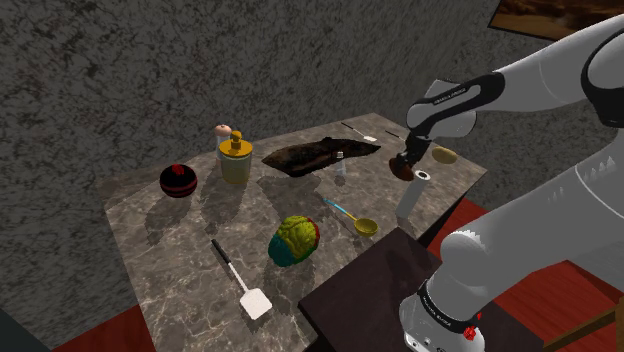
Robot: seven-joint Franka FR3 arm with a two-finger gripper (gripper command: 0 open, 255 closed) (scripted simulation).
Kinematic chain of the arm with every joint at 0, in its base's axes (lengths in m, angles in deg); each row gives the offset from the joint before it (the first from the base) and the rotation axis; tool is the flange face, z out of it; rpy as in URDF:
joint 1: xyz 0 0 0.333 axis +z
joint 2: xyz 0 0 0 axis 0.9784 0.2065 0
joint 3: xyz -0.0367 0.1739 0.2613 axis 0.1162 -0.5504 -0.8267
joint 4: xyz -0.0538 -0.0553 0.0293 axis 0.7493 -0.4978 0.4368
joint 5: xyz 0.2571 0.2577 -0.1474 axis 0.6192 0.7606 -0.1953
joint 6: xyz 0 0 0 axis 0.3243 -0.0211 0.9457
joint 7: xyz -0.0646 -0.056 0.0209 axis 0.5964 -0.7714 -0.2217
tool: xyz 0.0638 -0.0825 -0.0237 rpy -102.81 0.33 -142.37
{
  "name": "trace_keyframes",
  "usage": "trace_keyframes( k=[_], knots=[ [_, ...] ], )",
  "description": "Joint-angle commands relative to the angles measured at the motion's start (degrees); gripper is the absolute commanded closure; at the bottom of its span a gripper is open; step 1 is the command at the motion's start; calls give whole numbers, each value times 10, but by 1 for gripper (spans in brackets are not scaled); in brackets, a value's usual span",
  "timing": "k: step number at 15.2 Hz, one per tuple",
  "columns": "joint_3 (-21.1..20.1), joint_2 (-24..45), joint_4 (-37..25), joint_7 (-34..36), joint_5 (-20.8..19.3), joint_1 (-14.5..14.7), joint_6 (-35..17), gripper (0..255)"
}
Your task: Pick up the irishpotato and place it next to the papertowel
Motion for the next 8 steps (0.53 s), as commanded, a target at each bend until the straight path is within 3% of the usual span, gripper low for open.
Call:
trace_keyframes(
  k=[1, 8],
  knots=[
    [3, 14, 5, -3, 3, 1, -19, 255],
    [12, 62, 24, -13, 17, 7, -85, 255]
  ],
)
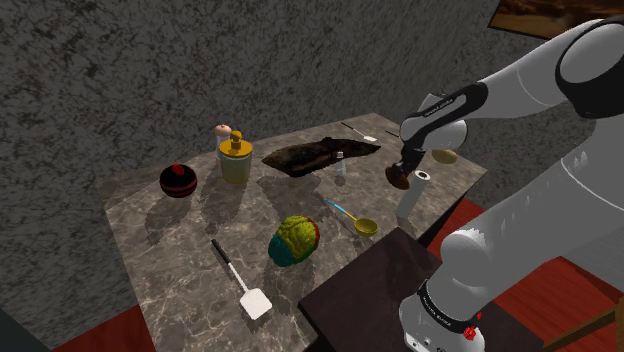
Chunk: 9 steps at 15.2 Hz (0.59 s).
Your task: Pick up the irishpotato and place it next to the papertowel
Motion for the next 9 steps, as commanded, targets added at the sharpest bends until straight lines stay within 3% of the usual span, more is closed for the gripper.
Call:
trace_keyframes(
  k=[1, 9],
  knots=[
    [2, 16, 4, -4, 6, 2, -20, 255],
    [8, 84, 15, -31, 45, 11, -96, 255]
  ],
)
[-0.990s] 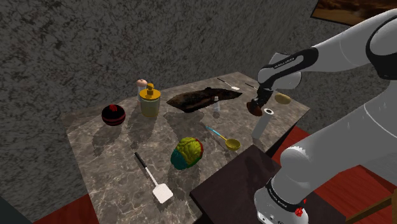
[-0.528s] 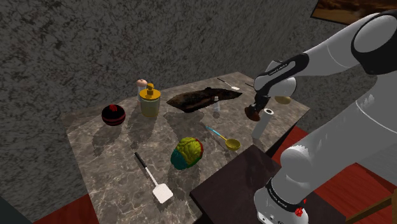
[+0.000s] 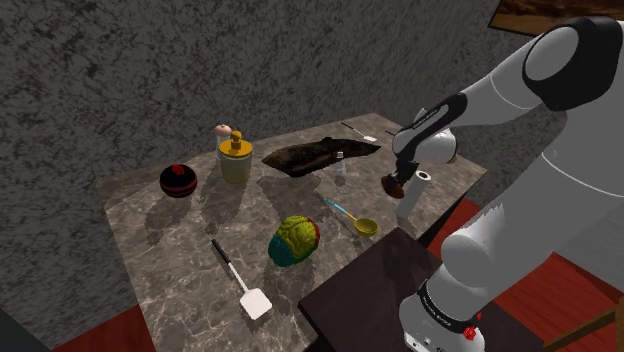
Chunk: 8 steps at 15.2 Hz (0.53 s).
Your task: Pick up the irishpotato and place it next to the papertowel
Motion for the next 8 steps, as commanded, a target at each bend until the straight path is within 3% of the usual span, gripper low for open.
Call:
trace_keyframes(
  k=[1, 8],
  knots=[
    [0, 18, 3, -8, 13, 2, -20, 255],
    [-13, 85, 3, -55, 79, 1, -83, 255]
  ],
)
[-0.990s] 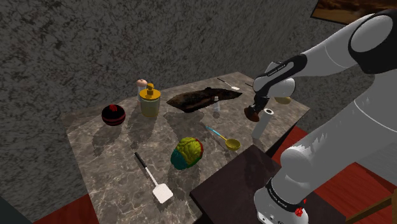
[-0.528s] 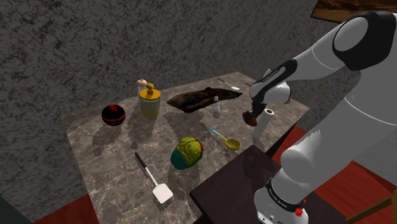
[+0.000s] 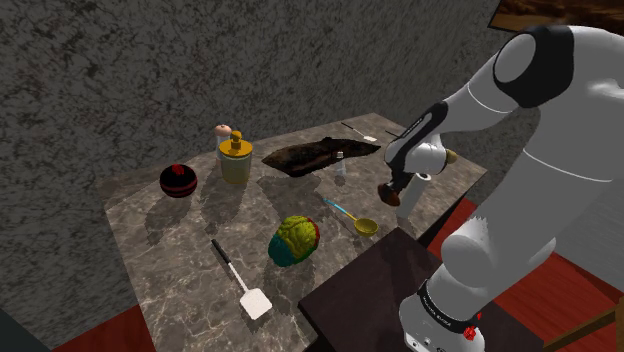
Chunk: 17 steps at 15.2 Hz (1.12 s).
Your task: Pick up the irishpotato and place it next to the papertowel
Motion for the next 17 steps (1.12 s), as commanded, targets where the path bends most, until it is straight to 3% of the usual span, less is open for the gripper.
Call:
trace_keyframes(
  k=[1, 9, 16, 17],
  knots=[
    [-8, 21, -2, -17, 24, -3, -18, 255],
    [-64, 96, -13, -79, 109, -41, -79, 255],
    [-65, 96, -13, -79, 109, -42, -79, 255],
    [-65, 96, -13, -79, 109, -42, -79, 0]
  ],
)
